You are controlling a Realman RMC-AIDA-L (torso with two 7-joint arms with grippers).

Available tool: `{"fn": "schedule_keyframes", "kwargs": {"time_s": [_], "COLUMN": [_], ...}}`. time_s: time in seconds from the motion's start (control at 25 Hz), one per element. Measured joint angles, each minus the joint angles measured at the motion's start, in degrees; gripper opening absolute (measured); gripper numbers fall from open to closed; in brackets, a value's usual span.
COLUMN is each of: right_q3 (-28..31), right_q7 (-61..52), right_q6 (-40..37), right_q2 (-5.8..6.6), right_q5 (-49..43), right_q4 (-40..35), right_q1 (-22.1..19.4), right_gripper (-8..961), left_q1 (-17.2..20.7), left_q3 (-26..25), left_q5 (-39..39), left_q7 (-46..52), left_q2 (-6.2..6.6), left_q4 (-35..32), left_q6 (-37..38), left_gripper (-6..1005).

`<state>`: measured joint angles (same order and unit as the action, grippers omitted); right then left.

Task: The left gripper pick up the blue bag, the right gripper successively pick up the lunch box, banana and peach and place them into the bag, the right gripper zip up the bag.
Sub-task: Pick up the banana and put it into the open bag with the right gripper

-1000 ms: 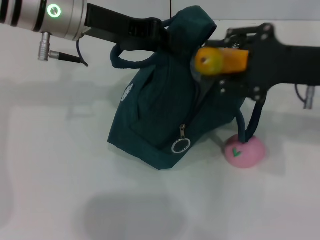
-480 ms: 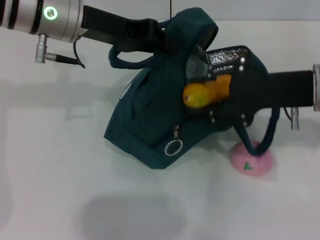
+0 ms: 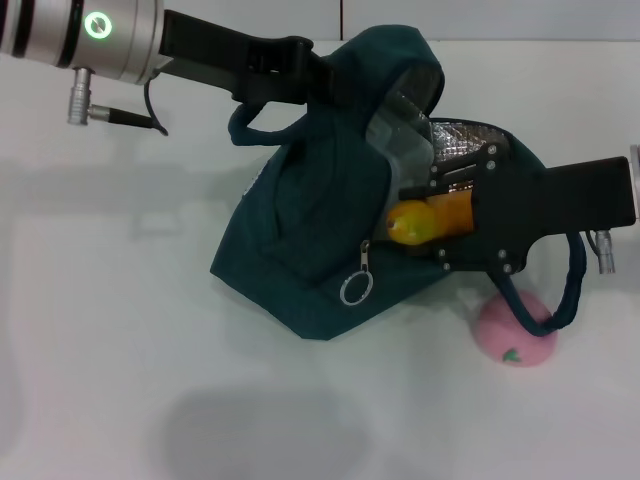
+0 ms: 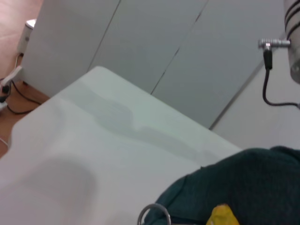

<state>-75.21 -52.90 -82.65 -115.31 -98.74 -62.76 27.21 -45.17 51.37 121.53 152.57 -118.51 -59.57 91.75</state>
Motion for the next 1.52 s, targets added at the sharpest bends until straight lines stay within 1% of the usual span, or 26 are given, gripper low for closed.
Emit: {"fn": "schedule_keyframes", "kwargs": {"time_s": [0.24,0.4,0.76,0.88,1.04,1.08,1.12,1.36,1.52], "right_q3": [1.20,2.02,2.16,2.23,4.38,7.14,7.59,8.67,8.88], "right_q7": [-5.30,-8.21,-20.01,-22.78,-23.80,-22.88,-22.49,-15.75,-11.94], "right_q6": [2.03,2.06,-1.19,-1.79,-1.98,-2.01,-2.01,-2.65,-4.14], "right_q2": [0.05,0.06,0.34,0.38,0.31,0.06,0.06,0.12,0.05], "right_q5": [-4.56,-6.74,-14.14,-15.44,-15.45,-13.35,-12.47,-1.59,5.39], "right_q4": [-0.73,-0.31,0.49,0.52,0.09,-0.25,-0.31,-0.45,0.88], "right_q1": [2.06,3.47,8.85,9.95,10.11,9.59,9.43,6.82,5.40], "right_gripper": [448,448,448,448,447,447,447,447,447], "left_q1": [0.00,0.03,0.08,0.08,0.20,0.34,0.47,0.80,0.88], "left_q3": [0.21,0.22,0.29,0.31,0.31,0.30,0.31,0.31,0.30], "left_q5": [0.00,0.00,0.01,0.02,0.03,0.03,0.03,0.03,0.04], "left_q7": [-0.01,-0.07,-0.09,-0.12,-0.33,-0.37,-0.41,-0.50,-0.53], "left_q2": [0.00,-0.15,-0.24,-0.30,-0.32,-0.33,-0.36,-0.41,-0.41], "left_q4": [0.29,0.33,0.44,0.44,0.42,0.39,0.34,0.39,0.42], "left_q6": [0.00,0.00,0.00,0.07,0.57,0.59,0.61,0.70,0.83], "left_gripper": [47,47,47,47,48,48,48,48,48]}}
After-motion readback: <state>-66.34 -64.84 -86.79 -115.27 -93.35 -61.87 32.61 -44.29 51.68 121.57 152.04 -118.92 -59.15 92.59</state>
